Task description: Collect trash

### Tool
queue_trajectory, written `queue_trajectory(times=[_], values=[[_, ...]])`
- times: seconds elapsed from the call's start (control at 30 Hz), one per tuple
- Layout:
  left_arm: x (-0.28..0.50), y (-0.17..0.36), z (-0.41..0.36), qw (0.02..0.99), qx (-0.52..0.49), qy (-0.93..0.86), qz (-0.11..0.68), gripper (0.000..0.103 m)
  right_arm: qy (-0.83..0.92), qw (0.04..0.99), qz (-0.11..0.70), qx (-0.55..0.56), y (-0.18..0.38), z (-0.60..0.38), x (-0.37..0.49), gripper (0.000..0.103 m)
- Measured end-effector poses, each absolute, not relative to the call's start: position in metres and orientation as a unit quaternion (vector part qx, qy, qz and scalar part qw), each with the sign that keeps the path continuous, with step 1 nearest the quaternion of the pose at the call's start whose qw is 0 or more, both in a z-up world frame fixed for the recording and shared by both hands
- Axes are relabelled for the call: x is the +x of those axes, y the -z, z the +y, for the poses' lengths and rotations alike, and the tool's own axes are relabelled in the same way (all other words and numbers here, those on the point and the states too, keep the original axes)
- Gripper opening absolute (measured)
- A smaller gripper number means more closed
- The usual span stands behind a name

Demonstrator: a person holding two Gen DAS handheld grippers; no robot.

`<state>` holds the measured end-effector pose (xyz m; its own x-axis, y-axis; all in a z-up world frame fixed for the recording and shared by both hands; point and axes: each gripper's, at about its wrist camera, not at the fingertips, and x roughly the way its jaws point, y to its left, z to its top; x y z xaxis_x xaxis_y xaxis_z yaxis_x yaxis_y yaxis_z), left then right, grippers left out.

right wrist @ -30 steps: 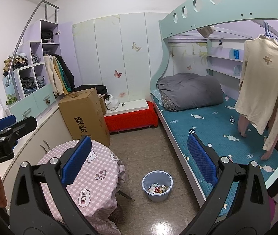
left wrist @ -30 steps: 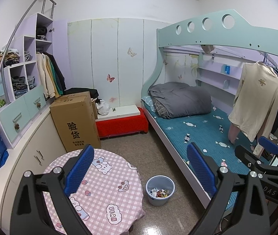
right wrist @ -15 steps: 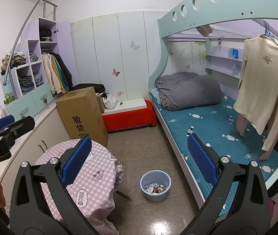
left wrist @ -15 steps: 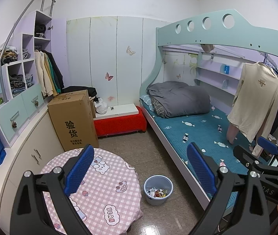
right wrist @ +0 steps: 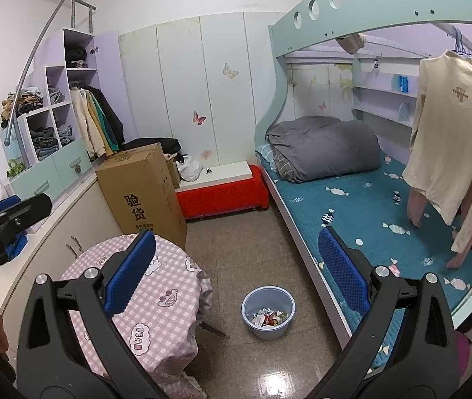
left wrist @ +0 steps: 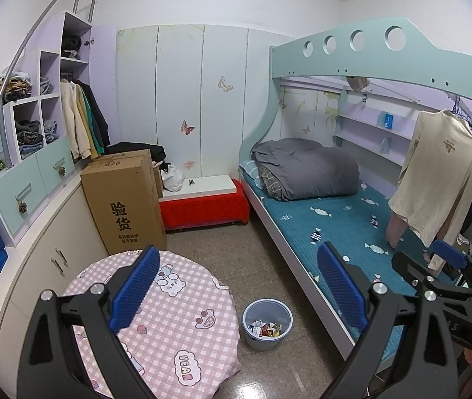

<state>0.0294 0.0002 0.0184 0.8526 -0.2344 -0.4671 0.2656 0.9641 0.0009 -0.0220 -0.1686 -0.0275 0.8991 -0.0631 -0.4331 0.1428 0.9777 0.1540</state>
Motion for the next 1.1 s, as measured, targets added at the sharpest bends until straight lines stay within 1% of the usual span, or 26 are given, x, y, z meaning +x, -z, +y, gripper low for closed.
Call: queue_trajectory(times=[0.4, 1.1], values=[[0.040, -0.019, 0.006, 0.964, 0.027, 0.123, 0.233, 0.094, 0.041, 0.970, 0.221, 0.092, 0.026, -0.168, -0.005, 0.096], [0.046, -0.016, 0.004, 0.963, 0.023, 0.131, 0.236, 0.094, 0.046, 0.968, 0.228, 0.096, 0.029, -0.167, -0.001, 0.096]])
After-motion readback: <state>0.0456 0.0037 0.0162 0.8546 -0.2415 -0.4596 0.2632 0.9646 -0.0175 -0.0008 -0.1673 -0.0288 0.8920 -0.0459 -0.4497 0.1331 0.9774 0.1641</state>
